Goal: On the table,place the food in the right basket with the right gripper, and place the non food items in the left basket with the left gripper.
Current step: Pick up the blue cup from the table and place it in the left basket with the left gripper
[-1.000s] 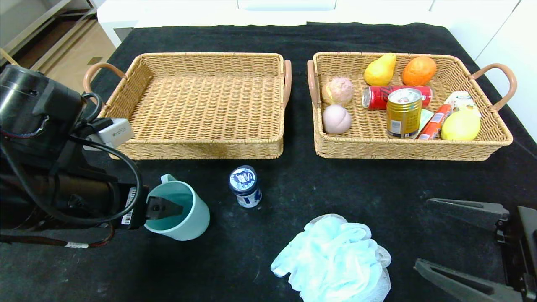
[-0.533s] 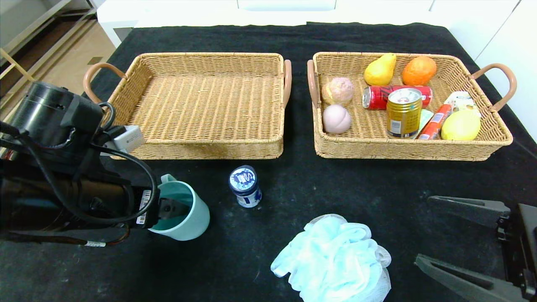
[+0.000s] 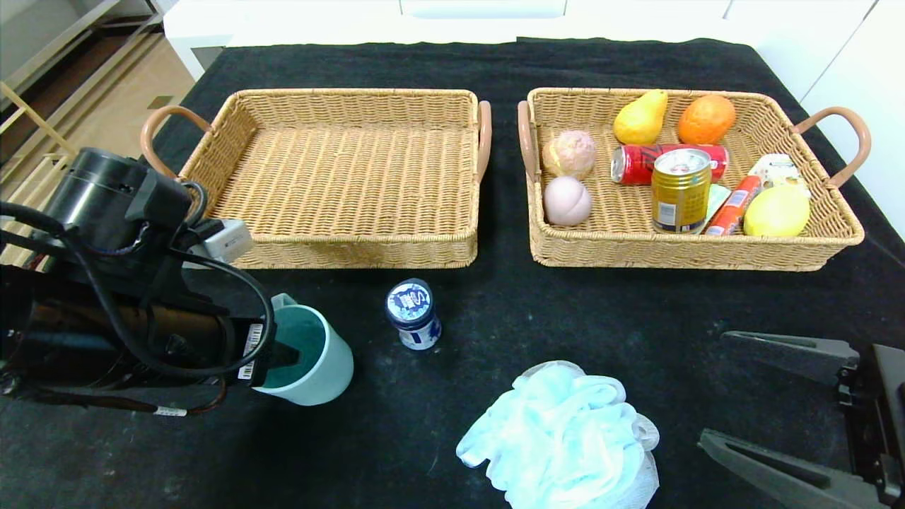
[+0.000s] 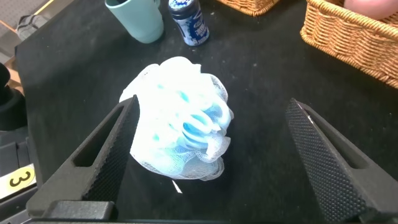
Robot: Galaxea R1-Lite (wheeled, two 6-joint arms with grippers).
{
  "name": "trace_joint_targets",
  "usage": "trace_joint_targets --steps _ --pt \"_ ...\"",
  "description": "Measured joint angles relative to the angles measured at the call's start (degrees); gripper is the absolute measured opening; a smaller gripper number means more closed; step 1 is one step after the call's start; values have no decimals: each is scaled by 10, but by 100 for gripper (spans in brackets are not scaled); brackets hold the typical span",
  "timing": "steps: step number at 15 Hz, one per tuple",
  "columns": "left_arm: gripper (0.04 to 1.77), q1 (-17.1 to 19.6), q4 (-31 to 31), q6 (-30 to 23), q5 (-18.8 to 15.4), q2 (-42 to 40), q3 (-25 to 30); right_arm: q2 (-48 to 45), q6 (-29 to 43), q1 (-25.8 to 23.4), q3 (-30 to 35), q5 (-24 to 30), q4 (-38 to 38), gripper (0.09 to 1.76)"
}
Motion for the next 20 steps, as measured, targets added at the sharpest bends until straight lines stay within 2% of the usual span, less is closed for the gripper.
trace_joint_targets --steps 1,2,3,18,20 --pt "72 1 0 0 -1 1 0 0 0 0 0 0 0 171" --pt "33 2 0 0 -1 2 1 0 0 -1 0 0 0 171" --pt "18 2 0 0 1 3 2 1 0 -1 0 1 0 171" --pt "18 10 -14 3 2 -6 -2 4 1 -1 2 1 3 171" --pt "18 -4 -16 8 -2 -27 -3 4 1 -1 2 1 3 171"
